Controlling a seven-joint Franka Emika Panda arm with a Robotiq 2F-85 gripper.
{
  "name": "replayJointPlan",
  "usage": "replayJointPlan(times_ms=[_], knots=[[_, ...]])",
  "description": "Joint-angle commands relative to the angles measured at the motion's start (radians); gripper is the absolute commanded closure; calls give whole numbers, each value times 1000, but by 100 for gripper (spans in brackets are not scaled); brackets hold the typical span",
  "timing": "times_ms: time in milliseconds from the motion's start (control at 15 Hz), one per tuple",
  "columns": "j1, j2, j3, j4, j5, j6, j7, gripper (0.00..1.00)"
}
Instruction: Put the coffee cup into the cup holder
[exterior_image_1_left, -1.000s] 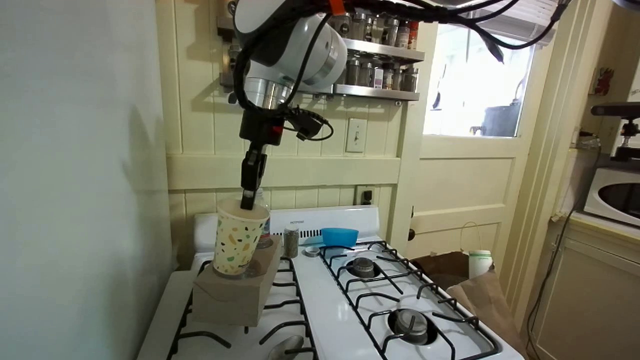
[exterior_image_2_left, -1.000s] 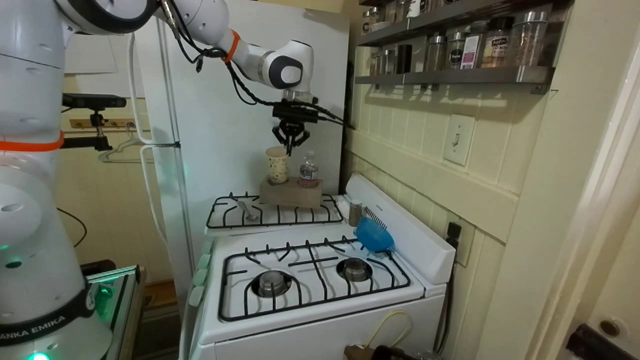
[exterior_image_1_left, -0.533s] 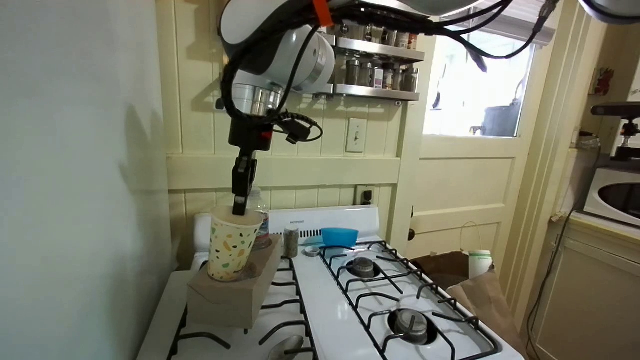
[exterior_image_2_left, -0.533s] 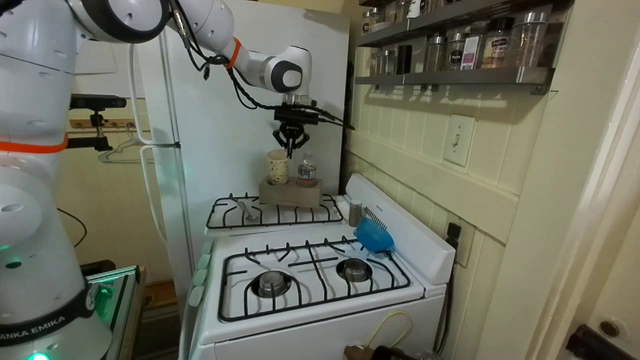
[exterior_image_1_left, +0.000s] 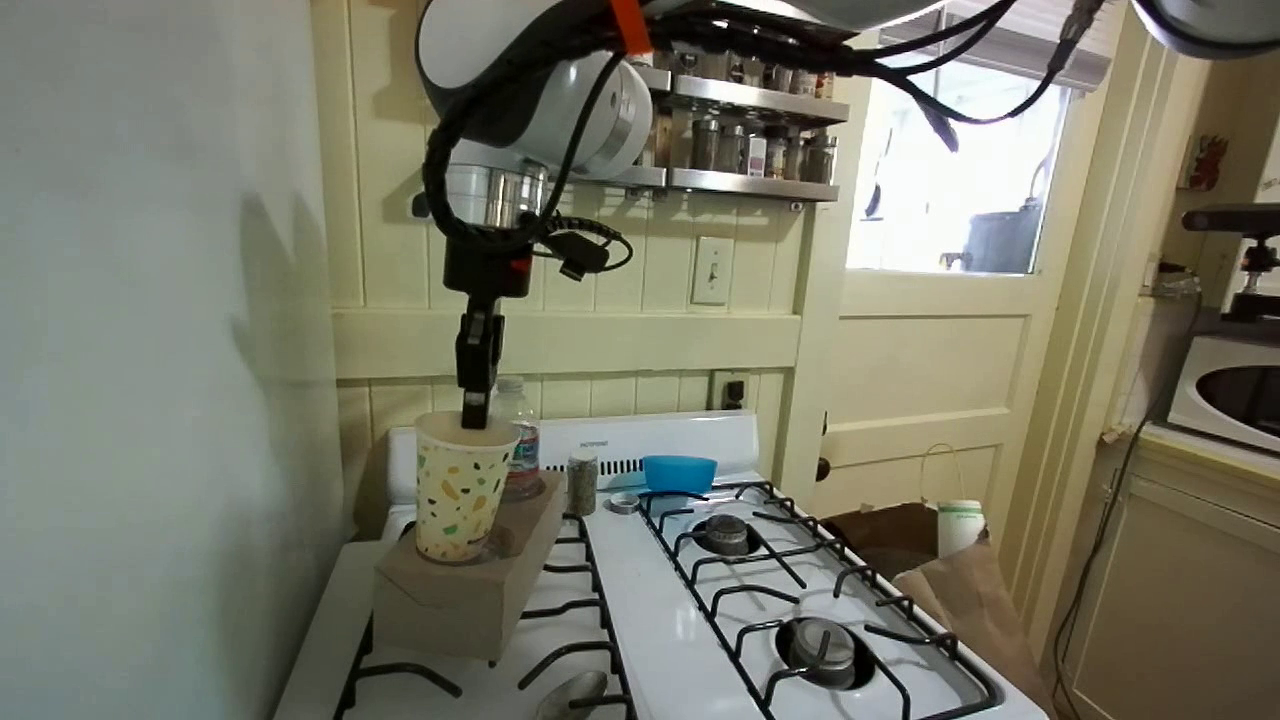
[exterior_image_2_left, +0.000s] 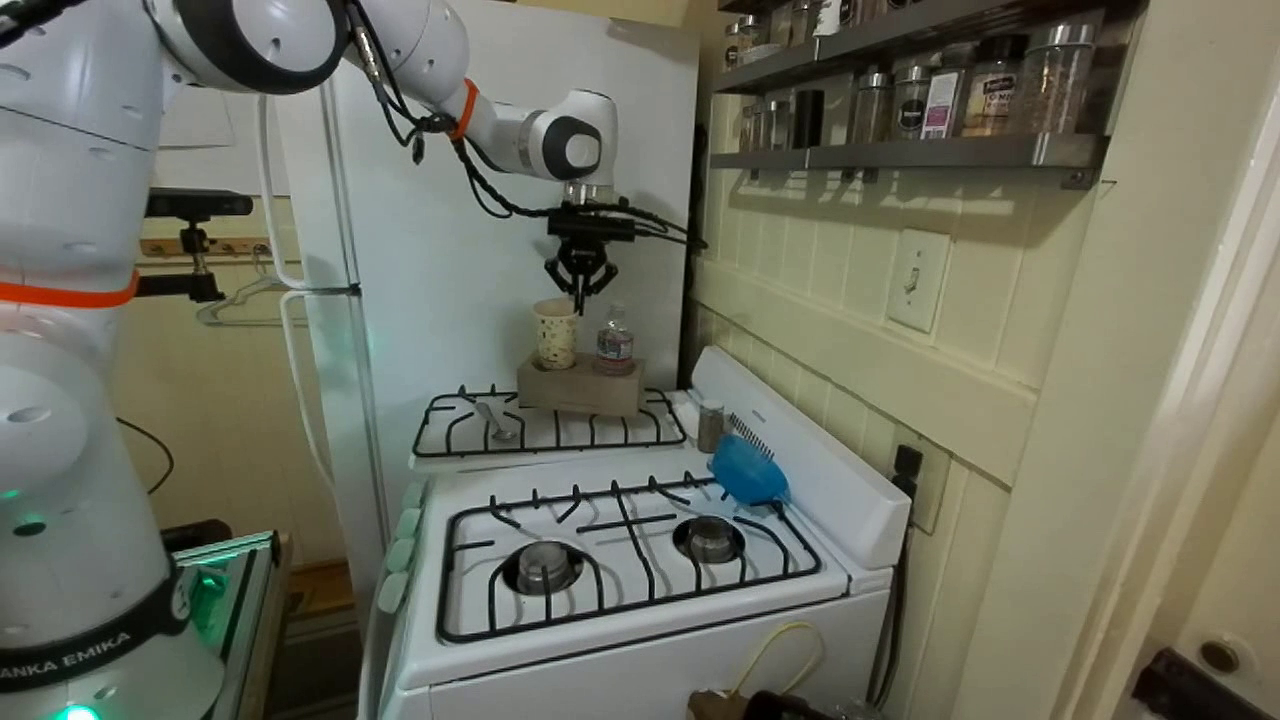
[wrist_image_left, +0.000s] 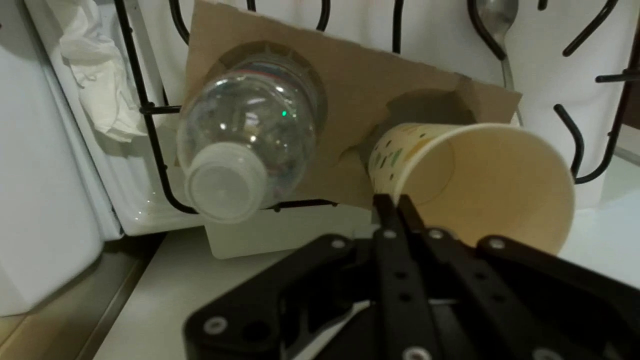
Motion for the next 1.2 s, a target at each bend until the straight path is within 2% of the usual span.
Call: replayJointPlan(times_ms=[0,267,533,867,933,1000,1133], knots=[[4,18,6,42,-45,-119,18,99],[11,27,3,53,-89,-157,25,99],[43,67,-2,55,-194,-92,71,99],[63,110,10,65,-220,-32,115,99],[62,112,13,65,-209,-10,120,72],[60,114,16,67,-199,9,120,71],[47,101,23,67,-174,22,111,58]])
